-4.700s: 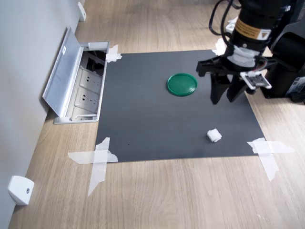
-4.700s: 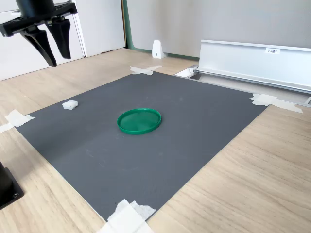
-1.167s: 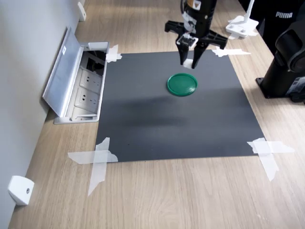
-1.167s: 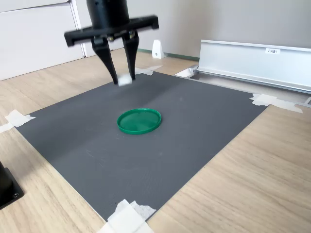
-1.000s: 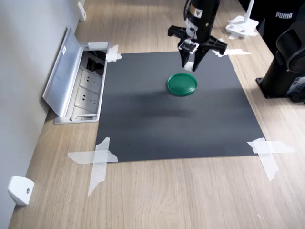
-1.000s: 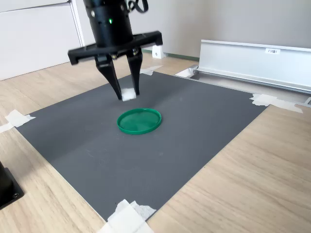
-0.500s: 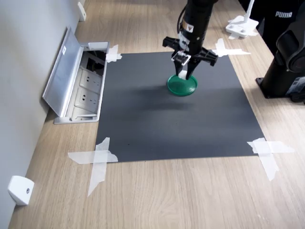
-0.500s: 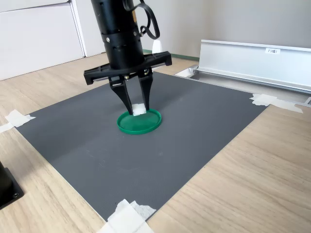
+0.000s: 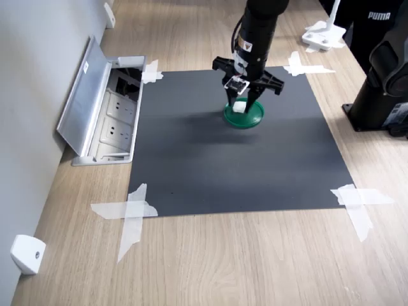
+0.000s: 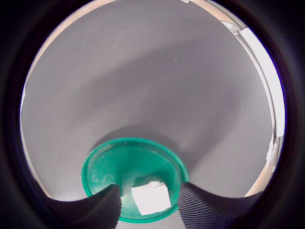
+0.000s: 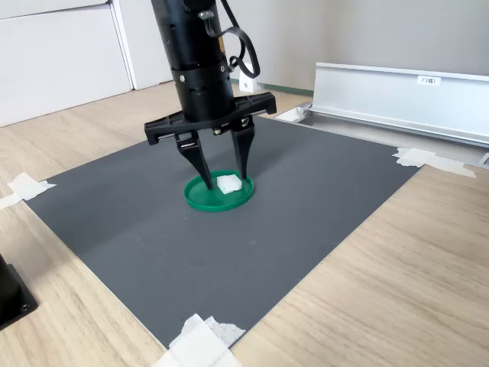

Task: Grasp a white terminal and put it on the green lid.

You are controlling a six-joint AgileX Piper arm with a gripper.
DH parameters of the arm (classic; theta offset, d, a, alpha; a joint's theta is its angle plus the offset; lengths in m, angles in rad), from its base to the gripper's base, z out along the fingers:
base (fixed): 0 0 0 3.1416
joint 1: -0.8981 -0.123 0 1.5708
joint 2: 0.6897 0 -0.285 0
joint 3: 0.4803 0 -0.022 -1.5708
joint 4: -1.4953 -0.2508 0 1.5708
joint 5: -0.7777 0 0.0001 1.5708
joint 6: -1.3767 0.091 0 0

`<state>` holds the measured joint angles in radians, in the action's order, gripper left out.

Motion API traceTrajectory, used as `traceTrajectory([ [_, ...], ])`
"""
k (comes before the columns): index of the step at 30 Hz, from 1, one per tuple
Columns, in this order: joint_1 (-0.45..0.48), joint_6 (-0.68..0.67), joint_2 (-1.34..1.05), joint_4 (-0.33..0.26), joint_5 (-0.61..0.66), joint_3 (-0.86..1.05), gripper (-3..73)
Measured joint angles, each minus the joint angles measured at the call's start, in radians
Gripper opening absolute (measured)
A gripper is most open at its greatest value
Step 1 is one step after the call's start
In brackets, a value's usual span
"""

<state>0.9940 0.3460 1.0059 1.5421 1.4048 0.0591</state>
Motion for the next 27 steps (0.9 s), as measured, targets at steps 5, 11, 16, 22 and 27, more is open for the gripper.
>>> traceTrajectory([
  [5,0.0,0.0,-0.035,-0.016,0.002,0.0,59.2],
  [11,0.0,0.002,-0.217,-0.127,-0.005,0.0,57.6],
  [16,0.0,0.046,-0.44,-0.323,-0.01,0.002,46.3],
  [22,0.0,0.352,-0.751,-0.358,-0.044,0.015,10.1],
  [27,0.0,0.694,-1.016,-0.281,-0.228,0.11,0.3],
])
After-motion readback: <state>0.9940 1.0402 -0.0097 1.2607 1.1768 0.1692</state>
